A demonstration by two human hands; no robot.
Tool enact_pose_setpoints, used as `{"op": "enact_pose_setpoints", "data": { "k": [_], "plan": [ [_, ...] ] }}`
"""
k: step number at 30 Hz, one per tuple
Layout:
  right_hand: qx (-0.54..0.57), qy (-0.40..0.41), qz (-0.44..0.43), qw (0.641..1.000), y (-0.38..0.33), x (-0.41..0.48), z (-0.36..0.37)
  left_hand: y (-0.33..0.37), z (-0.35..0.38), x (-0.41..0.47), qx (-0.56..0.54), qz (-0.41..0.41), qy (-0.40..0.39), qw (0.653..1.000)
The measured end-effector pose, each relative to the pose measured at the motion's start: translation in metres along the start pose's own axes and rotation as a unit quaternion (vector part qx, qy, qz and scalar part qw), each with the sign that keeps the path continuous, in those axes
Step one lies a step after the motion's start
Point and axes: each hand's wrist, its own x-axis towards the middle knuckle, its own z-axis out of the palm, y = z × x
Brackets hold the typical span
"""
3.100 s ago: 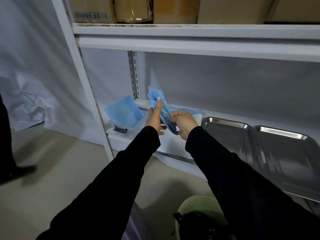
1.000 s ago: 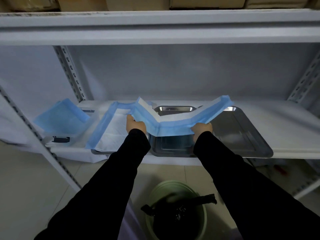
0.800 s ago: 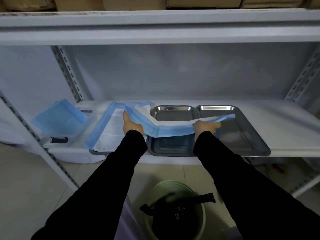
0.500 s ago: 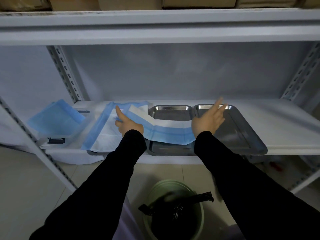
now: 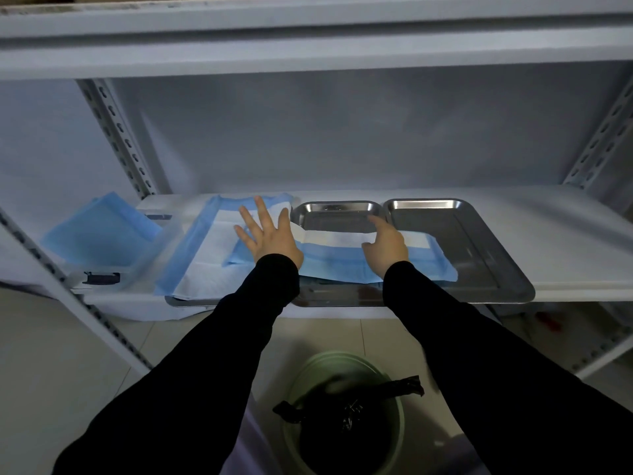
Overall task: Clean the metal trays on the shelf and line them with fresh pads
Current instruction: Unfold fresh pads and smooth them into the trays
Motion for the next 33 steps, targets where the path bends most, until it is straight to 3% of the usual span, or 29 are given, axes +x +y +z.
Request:
{"op": "enact_pose_setpoints", "data": {
  "k": [7,13,19,24,33],
  "plan": [
    [-0.144,-0.097,-0.040,0.984,0.007,0.017,0.010,0.006,0.018,0.027,0.003,0.122,-0.143,0.982],
    [-0.232,-0.163,-0.016,0.959,0.017,0.030,0.016,0.014,0.026,0.037,0.060,0.123,-0.200,0.970],
    [-0.273,-0.124,-0.005,0.954,0.013,0.034,0.018,0.016,0.032,0.040,0.067,0.101,-0.187,0.975],
    [-0.228,-0.117,-0.020,0.966,0.010,0.034,0.019,0.020,0.030,0.041,0.009,0.092,-0.136,0.986],
    [-0.223,-0.187,-0.044,0.956,-0.005,0.026,0.012,0.021,0.018,0.032,-0.082,0.105,-0.075,0.988]
  ]
}}
